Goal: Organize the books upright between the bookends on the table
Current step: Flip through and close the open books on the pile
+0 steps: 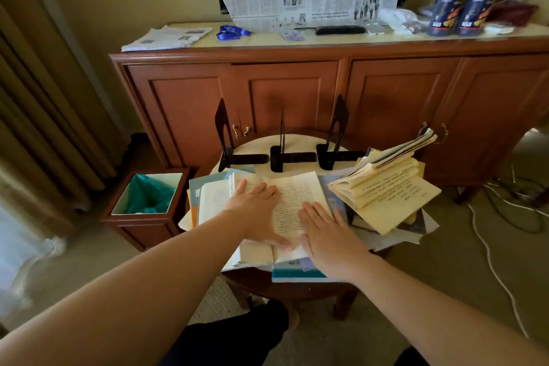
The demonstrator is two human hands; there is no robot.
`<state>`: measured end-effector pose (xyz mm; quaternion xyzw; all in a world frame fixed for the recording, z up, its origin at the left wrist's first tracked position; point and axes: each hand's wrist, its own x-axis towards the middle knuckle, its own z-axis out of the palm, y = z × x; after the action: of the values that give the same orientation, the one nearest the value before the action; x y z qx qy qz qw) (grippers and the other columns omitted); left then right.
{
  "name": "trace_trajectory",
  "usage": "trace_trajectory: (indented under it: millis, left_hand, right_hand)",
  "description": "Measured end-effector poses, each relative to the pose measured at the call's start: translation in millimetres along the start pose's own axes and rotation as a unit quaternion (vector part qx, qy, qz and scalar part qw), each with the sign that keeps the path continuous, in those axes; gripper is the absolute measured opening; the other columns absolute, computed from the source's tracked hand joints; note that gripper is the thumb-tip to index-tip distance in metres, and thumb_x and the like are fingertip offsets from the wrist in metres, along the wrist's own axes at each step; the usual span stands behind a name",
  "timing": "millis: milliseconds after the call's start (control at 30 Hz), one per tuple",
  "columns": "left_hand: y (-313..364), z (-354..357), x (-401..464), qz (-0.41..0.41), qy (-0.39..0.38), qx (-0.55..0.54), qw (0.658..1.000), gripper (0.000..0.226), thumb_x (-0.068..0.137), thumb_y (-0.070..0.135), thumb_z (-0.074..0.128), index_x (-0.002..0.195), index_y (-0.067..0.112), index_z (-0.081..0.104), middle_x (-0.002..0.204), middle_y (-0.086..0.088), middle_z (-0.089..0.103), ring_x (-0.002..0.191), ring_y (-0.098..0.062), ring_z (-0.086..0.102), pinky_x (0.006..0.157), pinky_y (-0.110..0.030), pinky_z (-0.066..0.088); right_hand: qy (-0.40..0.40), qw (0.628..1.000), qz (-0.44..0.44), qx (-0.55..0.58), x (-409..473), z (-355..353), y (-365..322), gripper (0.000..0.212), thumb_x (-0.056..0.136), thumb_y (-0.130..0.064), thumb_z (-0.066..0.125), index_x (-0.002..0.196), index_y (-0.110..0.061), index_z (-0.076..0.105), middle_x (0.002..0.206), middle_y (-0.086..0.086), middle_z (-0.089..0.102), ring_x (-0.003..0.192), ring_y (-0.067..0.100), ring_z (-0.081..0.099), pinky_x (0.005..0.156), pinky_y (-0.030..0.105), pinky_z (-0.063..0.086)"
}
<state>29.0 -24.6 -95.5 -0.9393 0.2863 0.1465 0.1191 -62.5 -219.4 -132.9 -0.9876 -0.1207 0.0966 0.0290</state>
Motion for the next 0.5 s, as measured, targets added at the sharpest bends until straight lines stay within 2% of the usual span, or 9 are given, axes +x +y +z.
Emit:
trace_trajectory:
  millis: [67,167,267,333,400,467,500]
  left_hand:
    - [1.7,-4.4,-2.1,-0.003,0.006,0.009,1.000,0.141,0.064,0.104,0.046,0.168,0.020,0.003,0.176,0.001,0.005,0.162,-0.025,0.000,0.128,-0.061,-0.005]
    - [5.8,-13.4,-10.7,0.003,0.062,0.032,0.998,0.136,0.061,0.104,0.051,0.165,0.021,0.023,0.171,-0.001,0.025,0.159,-0.029,0.015,0.129,-0.059,0.002]
    - [9.1,-19.2,-24.8,-0.059,0.166,-0.032,0.984,0.132,0.055,0.096,0.070,0.158,0.025,0.030,0.160,-0.003,0.032,0.148,-0.028,0.026,0.125,-0.049,0.025]
    - [5.9,-18.4,-31.1,-0.143,0.207,-0.107,0.962,0.127,0.058,0.084,0.081,0.155,0.020,0.030,0.151,-0.005,0.037,0.139,-0.026,0.034,0.115,-0.041,0.039]
    - [1.0,-17.1,-34.3,-0.205,0.188,-0.156,0.948,0.111,0.067,0.073,0.083,0.150,0.016,0.037,0.141,-0.005,0.047,0.129,-0.024,0.048,0.103,-0.037,0.052]
    - [-2.5,-17.8,-35.6,-0.233,0.148,-0.215,0.937,0.087,0.075,0.065,0.081,0.140,0.017,0.049,0.123,0.001,0.060,0.108,-0.017,0.062,0.079,-0.030,0.059]
    - [-2.2,-19.8,-36.6,-0.244,0.132,-0.244,0.929,0.076,0.078,0.063,0.080,0.133,0.017,0.055,0.111,0.004,0.063,0.096,-0.014,0.064,0.067,-0.026,0.055]
  right_hand:
    - [0.011,1.000,0.007,-0.004,-17.5,-0.4,-1.2,0.063,0.113,-0.042,0.017,0.167,-0.016,-0.003,0.174,0.002,-0.011,0.160,0.019,-0.013,0.130,0.049,0.000]
    - [0.010,1.000,0.004,0.013,-22.3,-4.3,-1.8,0.062,0.113,-0.041,0.019,0.167,-0.017,0.002,0.175,0.001,-0.005,0.160,0.018,-0.007,0.130,0.048,0.001]
    - [-0.013,0.998,0.002,0.068,-14.1,-10.6,2.0,0.061,0.112,-0.041,0.022,0.167,-0.019,0.007,0.175,-0.001,-0.001,0.160,0.015,-0.005,0.130,0.048,0.002]
    - [-0.018,0.995,0.004,0.094,-12.0,-13.5,3.6,0.061,0.112,-0.042,0.027,0.167,-0.021,0.010,0.175,-0.003,0.000,0.160,0.014,-0.004,0.130,0.047,0.001]
    - [-0.016,0.993,0.009,0.118,-11.6,-13.7,4.6,0.062,0.111,-0.043,0.030,0.167,-0.022,0.012,0.175,-0.006,0.001,0.160,0.012,-0.003,0.130,0.047,0.001]
    - [-0.019,0.991,0.012,0.135,-11.8,-12.5,5.0,0.063,0.111,-0.045,0.030,0.167,-0.023,0.012,0.175,-0.008,0.001,0.159,0.009,-0.003,0.130,0.046,0.000]
    - [-0.020,0.990,0.013,0.142,-11.7,-11.6,5.4,0.063,0.111,-0.047,0.028,0.167,-0.024,0.012,0.175,-0.008,0.000,0.159,0.009,-0.004,0.130,0.046,0.000]
